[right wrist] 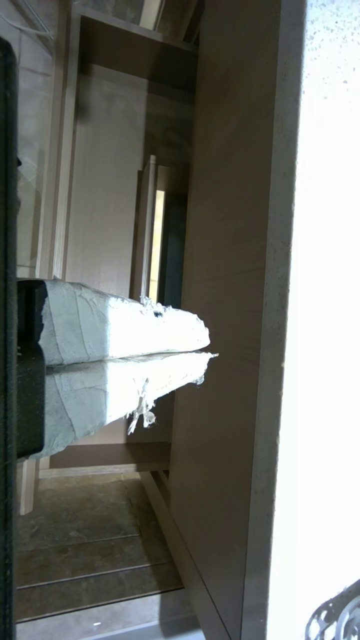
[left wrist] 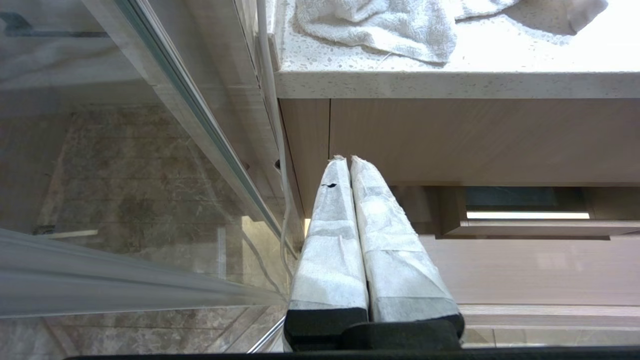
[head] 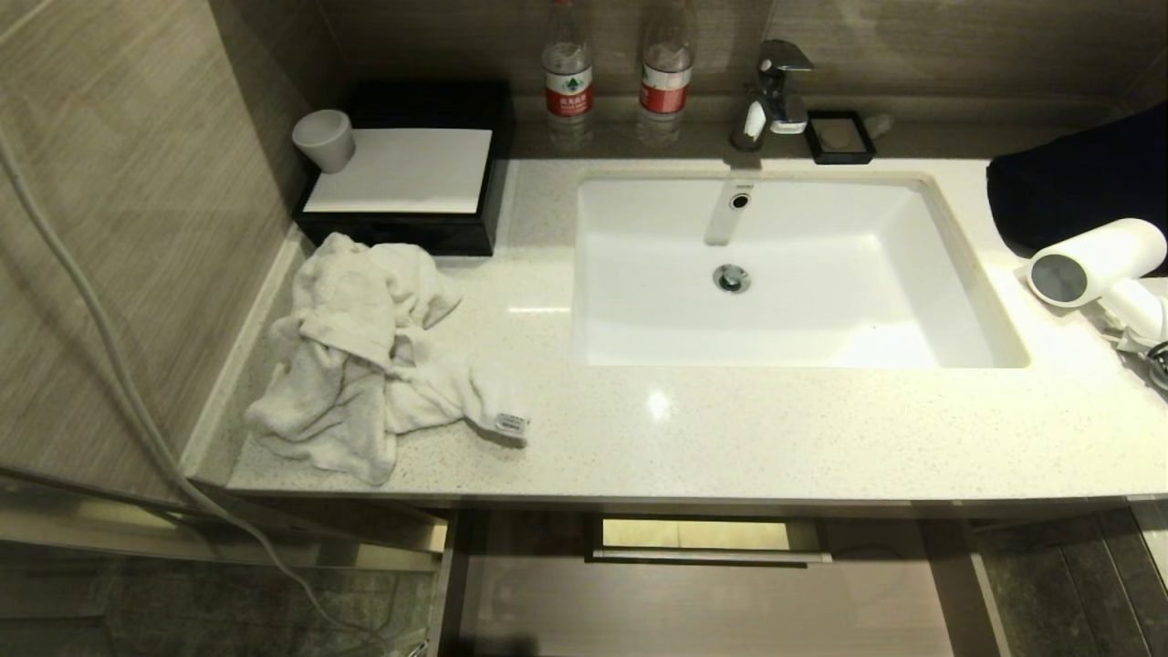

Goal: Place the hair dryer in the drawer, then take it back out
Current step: Pick up the hairdryer

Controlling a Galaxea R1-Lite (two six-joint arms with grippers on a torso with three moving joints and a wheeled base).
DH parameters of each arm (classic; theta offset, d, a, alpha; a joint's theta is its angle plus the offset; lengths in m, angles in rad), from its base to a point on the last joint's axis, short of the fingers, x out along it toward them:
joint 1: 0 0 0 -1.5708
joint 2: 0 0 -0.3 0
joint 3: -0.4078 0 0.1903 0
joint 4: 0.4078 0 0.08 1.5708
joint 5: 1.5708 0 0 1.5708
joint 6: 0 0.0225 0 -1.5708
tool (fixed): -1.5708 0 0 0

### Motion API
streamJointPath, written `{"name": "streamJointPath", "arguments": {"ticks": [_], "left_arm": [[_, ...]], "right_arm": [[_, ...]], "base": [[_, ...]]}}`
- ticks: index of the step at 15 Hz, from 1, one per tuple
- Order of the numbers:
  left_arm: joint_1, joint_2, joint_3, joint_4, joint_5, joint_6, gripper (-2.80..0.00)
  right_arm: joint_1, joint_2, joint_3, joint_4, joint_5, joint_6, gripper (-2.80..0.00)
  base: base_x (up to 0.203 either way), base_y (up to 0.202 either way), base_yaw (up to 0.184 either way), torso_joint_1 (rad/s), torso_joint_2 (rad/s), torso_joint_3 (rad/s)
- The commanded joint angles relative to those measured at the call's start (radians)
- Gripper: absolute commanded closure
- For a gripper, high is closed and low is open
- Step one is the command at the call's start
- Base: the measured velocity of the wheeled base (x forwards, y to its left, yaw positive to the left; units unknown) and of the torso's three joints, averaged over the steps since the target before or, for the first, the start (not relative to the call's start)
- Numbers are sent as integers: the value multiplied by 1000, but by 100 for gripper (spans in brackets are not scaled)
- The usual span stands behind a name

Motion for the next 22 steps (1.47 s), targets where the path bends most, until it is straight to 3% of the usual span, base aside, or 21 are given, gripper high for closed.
{"name": "streamJointPath", "arguments": {"ticks": [1, 4, 15, 22], "left_arm": [[0, 1, 0, 0, 1, 0, 0], [0, 0, 0, 0, 1, 0, 0], [0, 1, 0, 0, 1, 0, 0], [0, 2, 0, 0, 0, 0, 0]], "right_arm": [[0, 0, 0, 1, 0, 1, 0], [0, 0, 0, 1, 0, 1, 0], [0, 0, 0, 1, 0, 3, 0], [0, 0, -1, -3, 1, -7, 0]], "base": [[0, 0, 0, 0, 0, 0], [3, 6, -36, 47, -97, -54], [0, 8, -161, 64, -139, -79], [0, 0, -9, 0, 1, 0]]}}
